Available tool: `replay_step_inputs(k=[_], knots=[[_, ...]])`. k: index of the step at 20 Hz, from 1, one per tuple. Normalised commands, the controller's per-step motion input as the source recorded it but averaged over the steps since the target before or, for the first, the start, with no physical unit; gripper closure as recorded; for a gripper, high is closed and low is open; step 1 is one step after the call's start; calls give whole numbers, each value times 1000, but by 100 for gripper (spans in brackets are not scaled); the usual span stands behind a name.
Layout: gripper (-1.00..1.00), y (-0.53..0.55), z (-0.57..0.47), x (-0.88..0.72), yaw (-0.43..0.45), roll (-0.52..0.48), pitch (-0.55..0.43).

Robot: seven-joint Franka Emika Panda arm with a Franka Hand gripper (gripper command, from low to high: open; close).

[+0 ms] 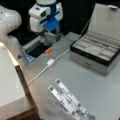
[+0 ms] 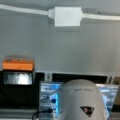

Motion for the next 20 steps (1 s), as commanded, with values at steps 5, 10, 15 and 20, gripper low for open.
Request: replay_step_inputs(k=[5, 10, 15, 20], knots=[[100, 195, -197, -413, 45, 153, -117], [100, 123, -192, -347, 26, 98, -149], [100, 42, -217, -307, 5, 83, -180], [100, 44, -219, -329, -13, 91, -215]])
